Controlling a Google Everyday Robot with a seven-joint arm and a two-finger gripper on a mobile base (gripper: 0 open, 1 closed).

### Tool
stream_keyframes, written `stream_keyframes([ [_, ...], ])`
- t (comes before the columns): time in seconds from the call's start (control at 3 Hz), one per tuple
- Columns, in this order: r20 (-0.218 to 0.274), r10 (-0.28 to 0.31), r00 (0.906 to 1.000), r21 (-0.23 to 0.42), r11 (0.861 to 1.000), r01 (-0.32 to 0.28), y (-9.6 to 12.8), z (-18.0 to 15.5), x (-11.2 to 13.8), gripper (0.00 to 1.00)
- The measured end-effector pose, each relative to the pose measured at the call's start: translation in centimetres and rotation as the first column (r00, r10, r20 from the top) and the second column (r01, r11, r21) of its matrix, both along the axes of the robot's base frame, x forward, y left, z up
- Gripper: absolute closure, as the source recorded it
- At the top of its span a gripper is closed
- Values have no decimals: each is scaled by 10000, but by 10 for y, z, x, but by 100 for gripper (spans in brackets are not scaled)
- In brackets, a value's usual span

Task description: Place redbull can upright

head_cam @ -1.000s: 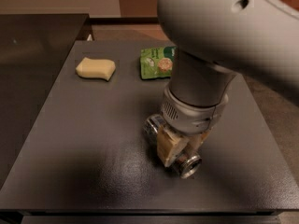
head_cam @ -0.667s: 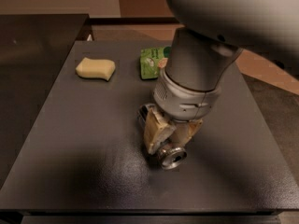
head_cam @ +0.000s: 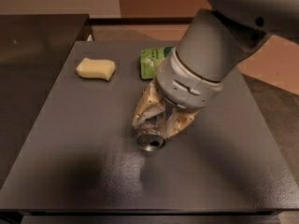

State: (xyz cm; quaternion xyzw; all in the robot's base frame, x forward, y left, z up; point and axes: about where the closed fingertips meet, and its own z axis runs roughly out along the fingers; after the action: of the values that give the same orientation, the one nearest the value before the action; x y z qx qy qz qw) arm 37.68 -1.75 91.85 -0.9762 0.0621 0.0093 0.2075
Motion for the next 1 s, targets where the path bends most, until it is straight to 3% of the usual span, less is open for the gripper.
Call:
stream_keyframes([
  [0.33,-228,-1920,9811,596,9794,1930,6,9,10,100],
  [0.67,-434,-3197,9465,937,9419,3225,10,16,16,100],
  [1.0,-590,-4007,9143,1161,9069,4050,14,22,20,100],
])
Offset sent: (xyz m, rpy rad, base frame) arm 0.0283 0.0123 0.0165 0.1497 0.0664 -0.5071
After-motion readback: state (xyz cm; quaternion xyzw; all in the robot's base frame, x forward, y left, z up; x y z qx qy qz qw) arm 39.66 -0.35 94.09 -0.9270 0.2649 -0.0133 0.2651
